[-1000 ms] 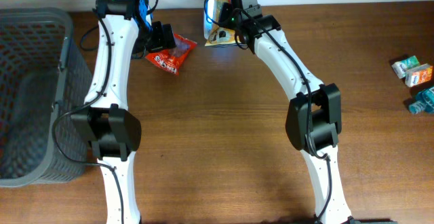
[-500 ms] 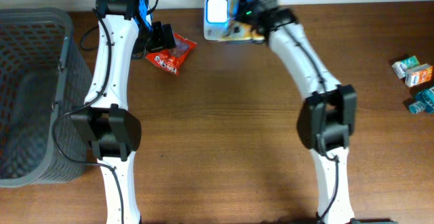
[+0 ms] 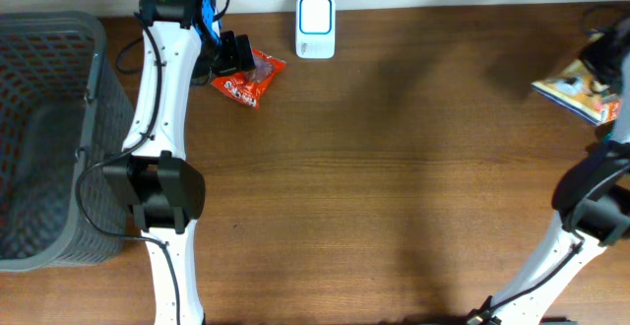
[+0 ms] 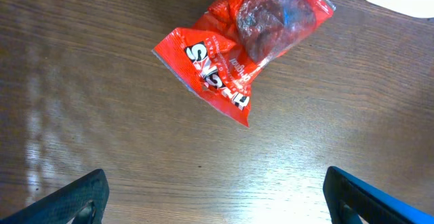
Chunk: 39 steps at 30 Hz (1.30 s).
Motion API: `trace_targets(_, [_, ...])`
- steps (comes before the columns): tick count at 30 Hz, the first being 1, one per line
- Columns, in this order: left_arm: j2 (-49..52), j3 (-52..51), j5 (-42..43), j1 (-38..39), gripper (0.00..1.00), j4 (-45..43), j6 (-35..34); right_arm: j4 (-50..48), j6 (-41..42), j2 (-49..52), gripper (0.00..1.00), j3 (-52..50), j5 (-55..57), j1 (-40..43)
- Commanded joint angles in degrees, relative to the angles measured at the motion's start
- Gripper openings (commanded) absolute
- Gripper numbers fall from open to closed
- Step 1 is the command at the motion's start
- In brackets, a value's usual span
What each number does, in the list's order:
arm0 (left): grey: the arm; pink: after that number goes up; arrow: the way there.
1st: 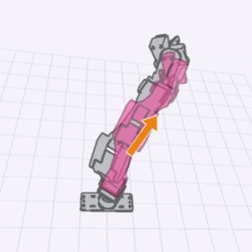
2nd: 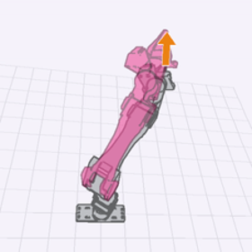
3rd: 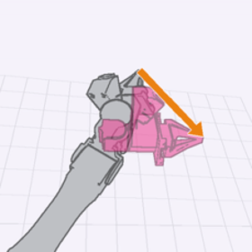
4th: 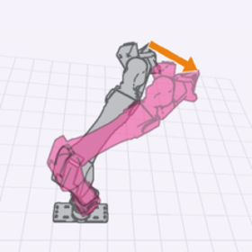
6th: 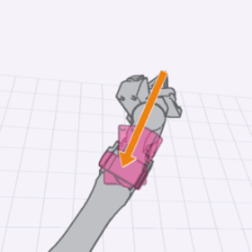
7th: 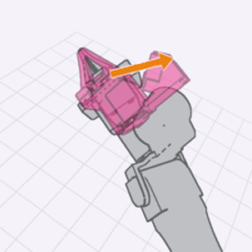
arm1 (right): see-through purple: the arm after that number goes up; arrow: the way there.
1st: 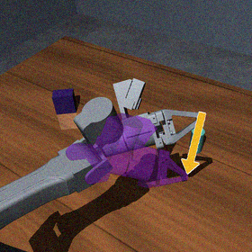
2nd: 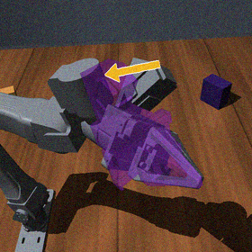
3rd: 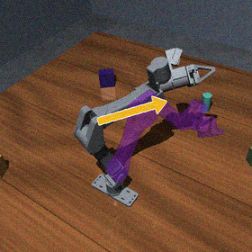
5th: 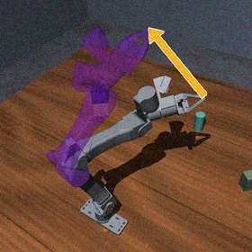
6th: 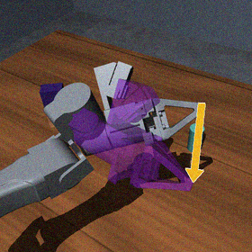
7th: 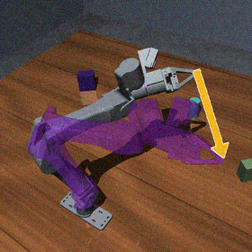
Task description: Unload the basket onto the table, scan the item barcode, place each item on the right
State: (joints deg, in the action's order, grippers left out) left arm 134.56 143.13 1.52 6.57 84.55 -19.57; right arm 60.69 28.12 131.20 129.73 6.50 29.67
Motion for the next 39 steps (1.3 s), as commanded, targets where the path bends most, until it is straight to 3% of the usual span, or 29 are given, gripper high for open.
trace_targets(1, [-0.4, 0.2, -0.4, -0.2, 0.99, 0.0, -0.8, -0.1, -2.2, -0.1, 0.08, 0.2, 4.2, 2.4])
trace_targets(4, [-0.4, 0.2, -0.4, -0.2, 0.99, 0.0, -0.8, 0.0, -2.2, 0.5, 0.27, 0.0, 4.7, 5.0])
trace_targets(6, [-0.4, 0.2, -0.4, -0.2, 0.99, 0.0, -0.8, 0.0, -2.2, 0.5, 0.47, -0.2, 4.7, 6.0])
trace_targets(10, [-0.4, 0.2, -0.4, -0.3, 0.99, 0.0, -0.8, 3.5, -2.2, -0.4, 0.55, -0.1, 3.0, 6.3])
trace_targets(14, [-0.4, 0.2, -0.4, -0.2, 0.99, 0.0, -0.8, 5.3, -2.1, -8.2, 0.56, -0.1, -2.8, 6.3])
trace_targets(15, [-0.4, 0.2, -0.4, -0.2, 0.99, 0.0, -0.8, 6.0, -1.6, -11.5, 0.63, -0.1, -4.6, 6.3])
trace_targets(16, [-0.4, 0.2, -0.4, -0.2, 0.99, 0.0, -0.8, 7.7, -0.6, -15.8, 0.99, -0.1, -6.5, 6.3])
trace_targets(20, [-0.4, 0.2, -0.4, -0.2, 0.99, 0.0, -0.8, 16.2, -0.2, -25.4, 0.98, -0.1, -11.3, 6.3])
trace_targets(25, [-0.4, 0.2, -0.4, -0.2, 0.99, 0.0, -0.8, 30.5, -0.2, -26.1, 0.98, -0.1, -14.3, 6.3])
trace_targets(39, [-0.4, 0.2, 2.8, -0.2, 0.99, -1.1, -0.8, 30.6, -0.2, -25.8, 0.98, -0.2, -14.3, 6.3])
